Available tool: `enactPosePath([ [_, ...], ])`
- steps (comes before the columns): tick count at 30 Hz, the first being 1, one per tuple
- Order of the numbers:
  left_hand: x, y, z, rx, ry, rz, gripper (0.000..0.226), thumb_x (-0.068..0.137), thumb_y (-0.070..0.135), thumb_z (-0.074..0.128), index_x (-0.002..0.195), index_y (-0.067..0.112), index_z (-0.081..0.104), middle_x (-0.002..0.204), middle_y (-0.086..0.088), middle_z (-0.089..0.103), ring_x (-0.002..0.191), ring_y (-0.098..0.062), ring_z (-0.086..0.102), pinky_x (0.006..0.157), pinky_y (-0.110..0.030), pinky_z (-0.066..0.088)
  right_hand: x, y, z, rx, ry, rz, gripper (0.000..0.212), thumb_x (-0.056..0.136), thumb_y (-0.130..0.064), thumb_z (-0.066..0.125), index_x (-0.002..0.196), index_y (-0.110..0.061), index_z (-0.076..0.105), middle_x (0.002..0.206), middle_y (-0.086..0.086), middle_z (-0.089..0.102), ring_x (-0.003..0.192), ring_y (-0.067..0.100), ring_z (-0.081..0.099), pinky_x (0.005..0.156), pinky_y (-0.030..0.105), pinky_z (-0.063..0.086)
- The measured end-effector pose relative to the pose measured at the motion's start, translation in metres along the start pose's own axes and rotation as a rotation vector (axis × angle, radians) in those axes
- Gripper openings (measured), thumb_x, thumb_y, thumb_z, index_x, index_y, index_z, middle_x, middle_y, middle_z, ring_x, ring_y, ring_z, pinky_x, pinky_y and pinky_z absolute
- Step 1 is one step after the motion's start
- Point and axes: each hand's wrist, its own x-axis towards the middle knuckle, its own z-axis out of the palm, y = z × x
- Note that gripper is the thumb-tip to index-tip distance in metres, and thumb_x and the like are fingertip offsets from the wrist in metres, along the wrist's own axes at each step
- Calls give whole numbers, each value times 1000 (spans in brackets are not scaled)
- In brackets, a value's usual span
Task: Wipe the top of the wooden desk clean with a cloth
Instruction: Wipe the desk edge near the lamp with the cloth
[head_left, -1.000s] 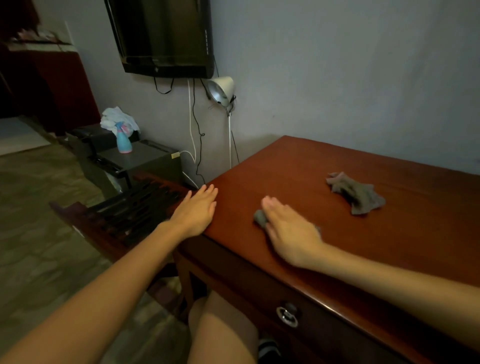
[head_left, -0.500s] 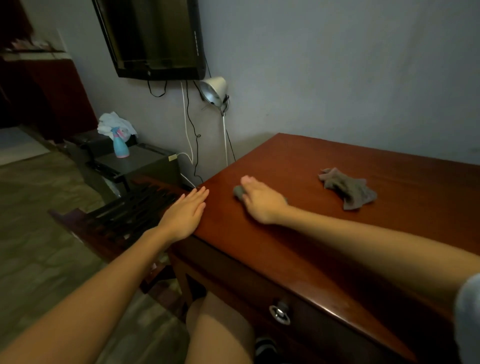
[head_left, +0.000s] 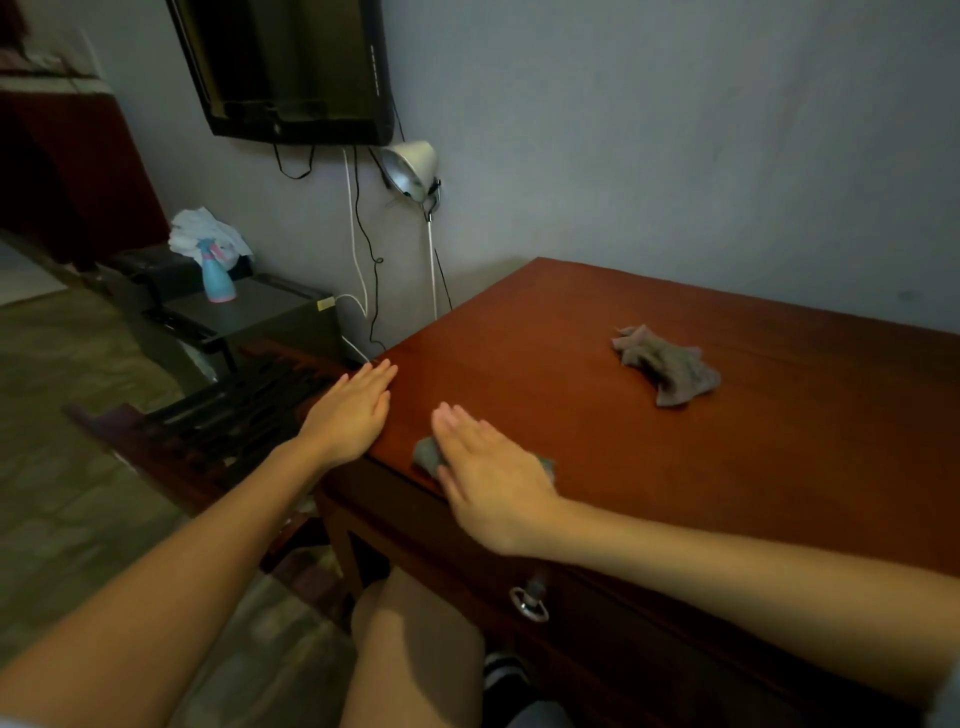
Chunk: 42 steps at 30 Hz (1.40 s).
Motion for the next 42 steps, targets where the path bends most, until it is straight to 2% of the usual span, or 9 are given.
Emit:
enactPosePath([
  [8,1,-2,2,12,16,3,48,105,28,21,152,21,17,160,4,12,147,-10,8,118,-29,4,80,32,4,87,-61,8,55,102,-27,29,151,-9,13,159,7,13,147,18,13,119,29,9],
  [16,-4,-3,2,5,31,18,48,105,31,21,152,22,16,160,4,12,147,-10,9,116,-26,3,58,142,-26,27,-23,278,54,103,-31,27,152,-14,13,160,4,12,147,17,12,118,29,10],
  [21,0,11,-7,-3,193,-17,42,99,17,42,141,23,45,148,2,42,137,-14,36,112,-33,29,7,139,-27,-37,3,202,54,103,-33,27,153,-18,13,160,-1,11,147,11,10,117,24,7],
  [23,9,34,-11,-21,261,42,41,94,10,49,132,25,55,137,3,53,127,-13,46,105,-33,39,-1,136,-29,-25,-4,162,54,103,-34,27,153,-19,12,160,-3,10,147,9,8,117,23,5],
  [26,36,91,-10,-110,251,192,44,95,11,49,135,28,50,138,5,51,129,-12,44,105,-32,39,-13,137,-35,4,-9,118,54,103,-32,30,152,-19,12,160,-3,11,147,9,8,116,20,5],
  [30,82,174,3,-142,114,526,55,93,8,47,146,24,38,147,1,42,135,-17,38,109,-31,34,-47,152,-44,17,-12,99,53,103,-32,33,152,-23,15,159,-9,12,145,3,9,108,8,-2],
  [34,119,237,24,-106,-51,666,65,92,-2,40,150,25,27,158,2,22,145,-17,19,117,-29,19,-82,180,-55,15,5,180,53,102,-34,33,151,-25,16,158,-11,15,144,0,9,108,6,-1],
  [36,129,257,32,52,-129,725,63,93,1,43,150,26,28,157,1,25,145,-19,19,117,-35,15,-91,189,-58,2,12,212,54,101,-38,30,151,-25,18,158,-11,16,144,0,10,108,6,-1],
  [42,130,237,14,307,125,646,30,93,17,46,123,21,49,121,-3,56,119,-24,50,112,-36,20,-90,194,-56,-13,30,251,57,96,-42,26,151,-27,20,157,-11,19,145,2,13,110,9,2],
])
